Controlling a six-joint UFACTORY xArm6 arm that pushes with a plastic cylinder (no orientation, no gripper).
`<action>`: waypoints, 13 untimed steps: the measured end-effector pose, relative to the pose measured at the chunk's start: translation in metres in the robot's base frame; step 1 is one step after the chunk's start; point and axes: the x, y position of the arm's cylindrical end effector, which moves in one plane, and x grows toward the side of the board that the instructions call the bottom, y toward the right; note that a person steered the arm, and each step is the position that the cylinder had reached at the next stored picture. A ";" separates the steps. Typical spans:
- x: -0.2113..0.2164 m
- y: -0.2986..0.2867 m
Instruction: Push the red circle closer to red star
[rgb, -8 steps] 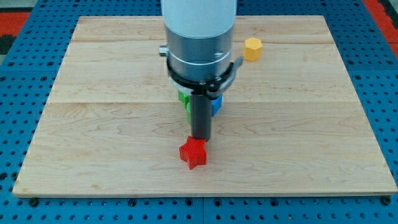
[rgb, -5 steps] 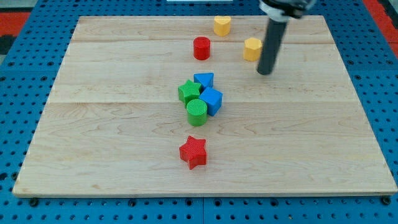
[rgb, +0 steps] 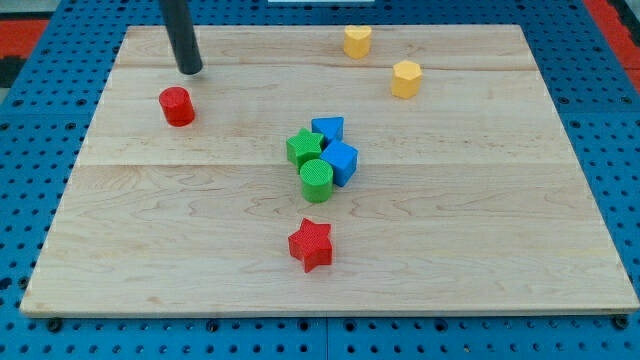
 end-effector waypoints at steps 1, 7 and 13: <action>0.055 0.023; 0.166 -0.033; 0.271 0.082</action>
